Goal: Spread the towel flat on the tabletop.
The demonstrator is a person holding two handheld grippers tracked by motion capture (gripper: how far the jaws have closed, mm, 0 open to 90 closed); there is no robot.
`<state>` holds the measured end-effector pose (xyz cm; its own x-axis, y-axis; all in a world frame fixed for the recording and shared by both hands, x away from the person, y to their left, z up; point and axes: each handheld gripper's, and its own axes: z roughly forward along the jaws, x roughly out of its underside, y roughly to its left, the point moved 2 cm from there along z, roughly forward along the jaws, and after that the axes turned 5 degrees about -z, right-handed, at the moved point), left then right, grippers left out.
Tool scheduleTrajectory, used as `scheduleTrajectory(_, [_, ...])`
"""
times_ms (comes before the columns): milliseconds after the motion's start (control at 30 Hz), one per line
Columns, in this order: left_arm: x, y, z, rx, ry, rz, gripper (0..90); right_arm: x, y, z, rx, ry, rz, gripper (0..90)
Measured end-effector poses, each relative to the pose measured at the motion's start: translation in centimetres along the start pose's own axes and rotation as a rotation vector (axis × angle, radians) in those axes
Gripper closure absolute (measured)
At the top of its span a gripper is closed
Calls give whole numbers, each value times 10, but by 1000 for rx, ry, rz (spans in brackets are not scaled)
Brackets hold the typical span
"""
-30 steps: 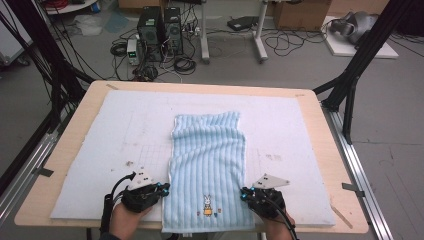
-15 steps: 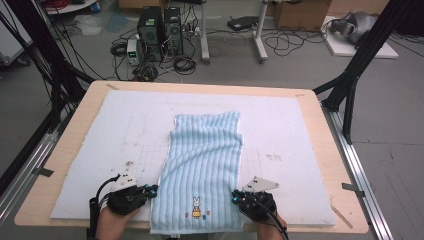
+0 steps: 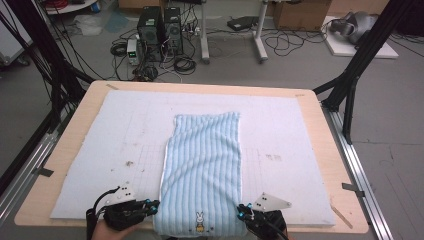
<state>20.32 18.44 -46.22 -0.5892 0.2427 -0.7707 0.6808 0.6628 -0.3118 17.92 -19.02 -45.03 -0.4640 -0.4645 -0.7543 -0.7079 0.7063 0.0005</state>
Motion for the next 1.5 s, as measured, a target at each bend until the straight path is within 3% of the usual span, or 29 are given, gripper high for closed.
scheduleTrajectory(67, [-6,3,0,-22,-40,-10,575,-4,-4,-1,34,-31,28,628])
scheduleTrajectory(100, [-9,6,0,-27,-59,-26,575,-4,-4,-1,34,-31,28,628])
scheduleTrajectory(133, [-13,8,1,-27,-74,-45,526,-8,-11,0,55,-54,55,557])
scheduleTrajectory(300, [-33,20,15,-87,-125,-73,468,-17,-19,13,87,-41,71,555])
scheduleTrajectory(367, [-38,26,24,-104,-117,-95,504,-21,-22,21,104,-18,67,582])
scheduleTrajectory(400, [-39,28,29,-109,-106,-110,569,-22,-27,28,114,9,68,631])
scheduleTrajectory(500, [-39,28,41,-134,-45,-106,644,-21,-30,32,107,35,78,717])
scheduleTrajectory(533, [-38,26,44,-147,-31,-94,736,-18,-31,34,76,38,73,816])
scheduleTrajectory(567, [-38,24,44,-163,-33,-84,848,-18,-30,33,58,35,70,856])
scheduleTrajectory(633, [-36,22,44,-157,-22,-69,860,-17,-28,32,51,39,45,871])
scheduleTrajectory(767, [-31,18,38,-124,-16,-92,864,-14,-26,26,42,42,22,876])
scheduleTrajectory(967, [-22,11,28,-56,15,-74,856,-3,-20,9,11,21,22,876])
scheduleTrajectory(1033, [-24,11,26,-56,4,-74,822,-1,-18,5,2,21,12,875])
scheduleTrajectory(1067, [-26,13,25,-68,-3,-79,687,1,-16,3,1,21,3,865])
scheduleTrajectory(1100, [-28,16,25,-77,-16,-86,687,1,-16,3,1,21,3,865])
scheduleTrajectory(1133, [-32,20,26,-86,-37,-101,581,-1,-18,3,6,8,7,768])
scheduleTrajectory(1167, [-36,23,27,-90,-49,-108,535,-3,-20,3,13,-1,20,714])
scheduleTrajectory(1267, [-48,33,29,-109,-92,-112,479,-10,-31,5,42,-31,40,608])
scheduleTrajectory(1367, [-63,42,33,-126,-134,-74,465,-16,-41,8,59,-43,47,581])
scheduleTrajectory(1500, [-81,56,37,-135,-176,-64,432,-30,-58,16,83,-65,45,521])
